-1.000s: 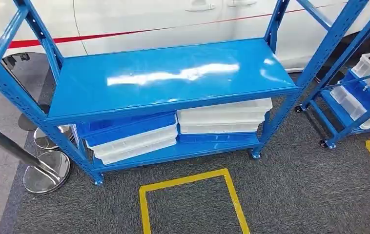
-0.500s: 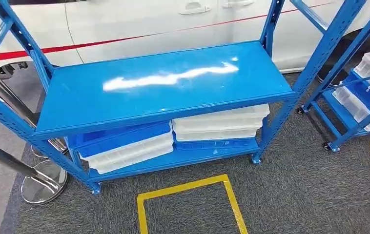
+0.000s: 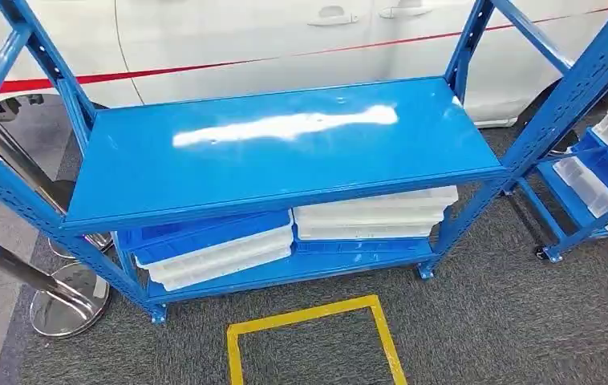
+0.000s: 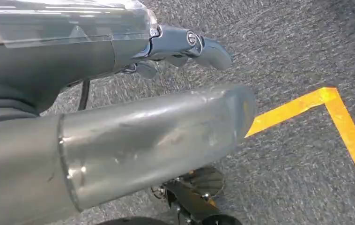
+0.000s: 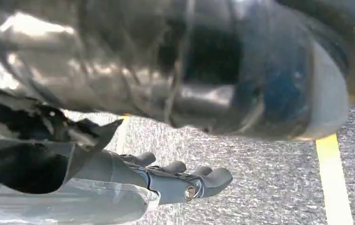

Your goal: Take the parts from the cabinet and place them on the table.

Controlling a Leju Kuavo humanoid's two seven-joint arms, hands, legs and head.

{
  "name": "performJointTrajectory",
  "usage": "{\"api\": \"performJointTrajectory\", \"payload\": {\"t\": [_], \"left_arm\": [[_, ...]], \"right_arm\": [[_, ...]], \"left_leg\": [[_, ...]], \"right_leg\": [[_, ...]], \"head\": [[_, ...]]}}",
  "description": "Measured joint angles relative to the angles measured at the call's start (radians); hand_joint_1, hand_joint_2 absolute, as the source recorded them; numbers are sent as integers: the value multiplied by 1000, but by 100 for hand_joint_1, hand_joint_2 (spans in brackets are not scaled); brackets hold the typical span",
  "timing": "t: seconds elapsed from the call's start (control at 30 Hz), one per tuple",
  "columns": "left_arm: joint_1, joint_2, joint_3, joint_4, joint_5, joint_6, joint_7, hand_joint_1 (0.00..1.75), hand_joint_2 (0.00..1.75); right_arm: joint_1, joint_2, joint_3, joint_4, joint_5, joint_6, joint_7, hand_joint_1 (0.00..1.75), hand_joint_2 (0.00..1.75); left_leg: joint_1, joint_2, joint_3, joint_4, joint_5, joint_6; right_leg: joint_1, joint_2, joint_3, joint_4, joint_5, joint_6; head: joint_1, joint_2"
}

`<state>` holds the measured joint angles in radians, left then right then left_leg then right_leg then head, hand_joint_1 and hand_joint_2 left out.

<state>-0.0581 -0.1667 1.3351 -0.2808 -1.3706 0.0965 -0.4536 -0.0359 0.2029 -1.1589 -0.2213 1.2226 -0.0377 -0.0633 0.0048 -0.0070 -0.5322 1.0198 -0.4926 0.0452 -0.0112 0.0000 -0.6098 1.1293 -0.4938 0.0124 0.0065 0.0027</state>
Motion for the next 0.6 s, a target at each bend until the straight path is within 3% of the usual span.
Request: {"api": "performJointTrajectory", "payload": {"t": [0.03, 0.07, 0.17, 0.2, 0.23, 0.27, 0.33, 0.37, 0.4, 0.43, 0.5, 0.53, 0.57, 0.6], "left_arm": [[1, -1, 0, 0, 0, 2, 0, 0, 0], [-2, -1, 0, 0, -1, 4, 0, 0, 0], [-2, -1, 0, 0, -2, 9, -2, 0, 0], [-3, 0, 0, 0, -3, 10, -2, 0, 0], [-3, 0, 0, 0, -3, 10, -3, 0, 0], [-3, 0, 0, 0, -4, 11, -3, 0, 0], [-3, 0, 0, 0, -5, 11, -3, 0, 0], [-3, 0, 0, 0, -5, 11, -3, 0, 0], [-1, 0, 0, 0, -5, 11, -3, 0, 0], [1, 0, 0, 0, -5, 11, -2, 0, 0], [1, 0, 0, 0, -5, 11, -1, 0, 0], [-1, 0, 0, 0, -6, 11, -1, 0, 0], [-4, 0, 0, 0, -6, 11, -1, 0, 0], [-10, 0, 0, 0, -6, 11, 0, 0, 0]], "right_arm": [[2, 0, -1, 0, 0, 0, 0, 0, 0], [1, 0, -2, 0, 2, 1, 0, 0, 0], [-2, 0, -2, 0, 14, 1, -1, 0, 0], [-1, 2, -2, 0, 19, 2, -1, 0, 0], [1, 2, -2, 0, 22, 1, -1, 0, 0], [1, 2, -2, 0, 23, 1, -1, 0, 0], [1, 3, -2, 0, 24, 1, -1, 0, 0], [0, 3, -2, 0, 24, 1, 0, 0, 0], [1, 4, -2, 0, 24, 2, 1, 0, 0], [1, 3, -2, 0, 24, 1, 1, 0, 0], [2, 5, -2, 0, 24, 2, 2, 0, 0], [1, 5, -2, 0, 24, 2, 3, 0, 0], [2, 5, -2, 0, 24, 2, 4, 0, 0], [2, 5, -2, 0, 24, 2, 5, 0, 0]], "left_leg": [[0, 0, -3, 0, -5, -4], [-8, 0, -2, 7, -12, -13], [-2, -3, 1, -3, -12, -25], [-7, -5, 5, -1, -17, -33], [-3, -2, 3, 16, -28, -38], [-2, 1, -20, 62, -58, -43], [4, 1, -100, 213, -129, -52], [6, 1, -135, 274, -146, -57], [8, 1, -148, 291, -137, -59], [11, 2, -140, 266, -107, -61], [14, 17, -72, 116, -9, -62], [13, 55, -37, 42, 25, -57], [0, 98, -28, 12, 11, -55], [0, 84, -25, 10, 10, -38]], "right_leg": [[2, 0, 22, -68, 25, -8], [10, 0, 30, -85, 13, -12], [13, 0, 31, -85, 12, -21], [1, -3, 38, -98, 16, -28], [-1, -10, 45, -106, 18, -32], [-1, -16, 49, -110, 17, -40], [-1, -28, 50, -109, 13, -45], [0, -36, 52, -109, 10, -45], [0, -42, 54, -109, 8, -44], [-1, -48, 58, -108, 4, -44], [-3, -66, 70, -106, -5, -37], [-2, -74, 76, -105, -10, -30], [7, -80, 80, -101, -16, -22], [8, -87, 79, -101, -18, -15]], "head": [[0, 0], [0, 0], [0, 0], [0, 0], [0, 0], [-1, 0], [-1, 0], [-1, 0], [-1, 0], [-1, 0], [-1, 0], [-1, 0], [-1, 0], [0, 0]]}}
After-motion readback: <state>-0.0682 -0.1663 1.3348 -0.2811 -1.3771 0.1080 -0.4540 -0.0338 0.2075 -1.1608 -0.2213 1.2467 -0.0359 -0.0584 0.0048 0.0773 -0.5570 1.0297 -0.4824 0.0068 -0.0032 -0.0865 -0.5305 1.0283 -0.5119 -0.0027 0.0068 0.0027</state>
